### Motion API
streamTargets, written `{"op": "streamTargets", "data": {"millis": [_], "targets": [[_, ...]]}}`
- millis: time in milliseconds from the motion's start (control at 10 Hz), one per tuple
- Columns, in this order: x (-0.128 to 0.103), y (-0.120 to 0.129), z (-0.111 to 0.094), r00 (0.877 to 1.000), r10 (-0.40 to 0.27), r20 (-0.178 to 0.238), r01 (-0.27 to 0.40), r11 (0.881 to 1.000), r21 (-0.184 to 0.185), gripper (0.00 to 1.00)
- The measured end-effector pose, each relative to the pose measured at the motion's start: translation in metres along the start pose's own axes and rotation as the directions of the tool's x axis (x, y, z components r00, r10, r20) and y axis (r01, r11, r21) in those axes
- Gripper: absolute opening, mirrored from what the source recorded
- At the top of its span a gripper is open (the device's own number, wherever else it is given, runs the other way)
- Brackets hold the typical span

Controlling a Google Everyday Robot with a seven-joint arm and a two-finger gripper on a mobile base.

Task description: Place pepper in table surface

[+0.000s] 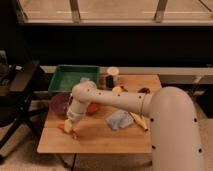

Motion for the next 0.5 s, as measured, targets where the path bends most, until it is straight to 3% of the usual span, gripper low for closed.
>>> {"op": "streamTargets", "data": {"millis": [500], "targets": [[0.0031, 0.0036, -0.0044, 1.0, 0.025, 0.013, -0.024, 1.0, -0.014, 0.74]]}}
